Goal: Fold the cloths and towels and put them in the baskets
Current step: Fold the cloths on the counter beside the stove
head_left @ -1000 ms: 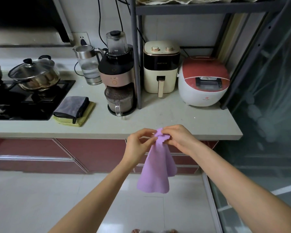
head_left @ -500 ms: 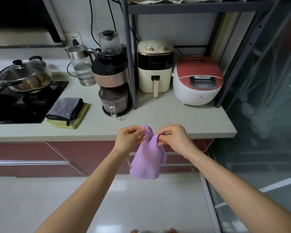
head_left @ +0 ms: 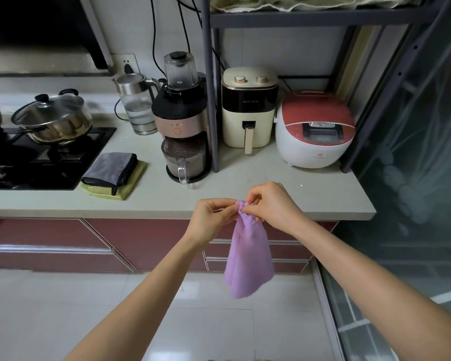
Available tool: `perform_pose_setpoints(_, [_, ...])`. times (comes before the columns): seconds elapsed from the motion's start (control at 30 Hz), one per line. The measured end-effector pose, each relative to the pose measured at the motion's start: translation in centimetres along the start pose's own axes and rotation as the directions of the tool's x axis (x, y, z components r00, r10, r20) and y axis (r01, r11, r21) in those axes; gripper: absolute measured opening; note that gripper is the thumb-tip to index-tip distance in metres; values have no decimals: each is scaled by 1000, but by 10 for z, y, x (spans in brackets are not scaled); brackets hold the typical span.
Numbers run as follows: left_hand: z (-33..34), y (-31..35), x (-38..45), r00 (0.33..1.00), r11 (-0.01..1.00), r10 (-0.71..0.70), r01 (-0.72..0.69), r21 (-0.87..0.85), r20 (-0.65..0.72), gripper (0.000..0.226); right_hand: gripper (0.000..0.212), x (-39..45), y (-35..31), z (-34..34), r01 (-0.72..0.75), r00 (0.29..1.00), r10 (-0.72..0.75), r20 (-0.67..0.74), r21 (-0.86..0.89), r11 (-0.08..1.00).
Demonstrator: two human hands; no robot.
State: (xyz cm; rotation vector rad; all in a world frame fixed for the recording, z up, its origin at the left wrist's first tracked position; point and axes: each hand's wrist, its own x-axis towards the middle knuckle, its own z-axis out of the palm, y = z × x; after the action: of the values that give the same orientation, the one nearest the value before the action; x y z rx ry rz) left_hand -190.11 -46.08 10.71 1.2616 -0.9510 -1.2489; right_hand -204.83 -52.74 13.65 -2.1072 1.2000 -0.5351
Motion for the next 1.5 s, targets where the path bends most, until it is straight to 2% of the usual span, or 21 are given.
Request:
perform_pose_setpoints(0.1, [0, 2, -1, 1000, 999, -19, 19, 26, 11, 11, 14, 4, 2, -3, 25, 999, -24, 29, -45, 999])
perform_pose_setpoints(0.23, [2, 6, 0, 998, 994, -65, 63, 86, 19, 12, 18, 9, 5, -5, 44, 997, -44, 63, -6, 999])
perform_pose_setpoints(0.37, [-3, 8, 13, 976, 972, -214, 207, -112, -46, 10, 26, 10, 11, -1, 4, 995, -32, 91, 294, 956])
perform_pose_setpoints(0.43, [-3, 14, 19, 964, 960, -239, 217, -175, -114, 10, 29, 6, 18, 4, -17, 996, -22, 89, 409, 912])
perform_pose_setpoints(0.5, [-1, 24, 23, 966, 985, -172, 165, -51, -194, 12, 28, 2, 26, 11, -17, 996, -26, 88, 457, 889])
perform_pose_setpoints(0.6, [1, 41, 31, 967, 941, 60, 28, 337, -249, 19, 27, 0, 36, 18, 55, 994, -84, 63, 368, 928])
perform_pose_setpoints(0.67, [1, 51, 36, 956, 872, 185, -55, 486, -225, 20, 31, 2, 36, 18, 138, 990, -144, 8, 243, 960])
perform_pose_setpoints(0.73, [1, 58, 41, 934, 831, 262, -89, 549, -244, 20, 28, 3, 35, 15, 259, 966, -259, -8, 103, 961])
perform_pose_setpoints(0.8, [-2, 67, 45, 905, 831, 306, -103, 546, -296, 22, 22, 5, 44, 16, 338, 941, -332, 67, -100, 936])
perform_pose_setpoints(0.87, [-5, 75, 49, 871, 843, 347, -128, 523, -347, 21, 22, 7, 61, 18, 290, 957, -270, 106, -314, 904])
perform_pose_setpoints(0.9, [-6, 80, 50, 852, 850, 365, -142, 507, -374, 21, 24, 8, 70, 18, 215, 977, -202, 74, -365, 906])
perform_pose_setpoints(0.97, [-7, 87, 52, 816, 869, 390, -174, 463, -427, 22, 28, 11, 84, 17, 43, 998, -56, -29, -334, 942])
perform_pose_setpoints(1.03, [-7, 93, 53, 797, 885, 398, -203, 419, -455, 20, 30, 16, 90, 14, -38, 996, 15, -93, -246, 969])
perform_pose_setpoints(1.2, [0, 106, 50, 776, 923, 374, -257, 288, -508, 14, 24, 14, 77, 22, 5, 984, -20, -176, -86, 996])
perform_pose_setpoints(1.27, [5, 112, 49, 766, 926, 374, -284, 247, -522, 14, 21, 4, 71, 31, 146, 983, -148, -106, -29, 989])
perform_pose_setpoints(1.33, [8, 117, 48, 753, 920, 389, -294, 259, -530, 15, 20, -5, 65, 39, 313, 948, -313, 60, 0, 950])
perform_pose_setpoints(1.37, [9, 117, 47, 750, 918, 395, -293, 269, -531, 15, 21, -5, 63, 41, 350, 931, -348, 113, -3, 937])
perform_pose_setpoints(1.43, [9, 116, 47, 750, 916, 396, -282, 286, -530, 17, 23, 2, 61, 41, 314, 945, -310, 102, -30, 949])
perform_pose_setpoints(1.5, [8, 115, 47, 746, 912, 400, -269, 308, -533, 16, 20, 12, 64, 39, 184, 982, -180, 54, -93, 978])
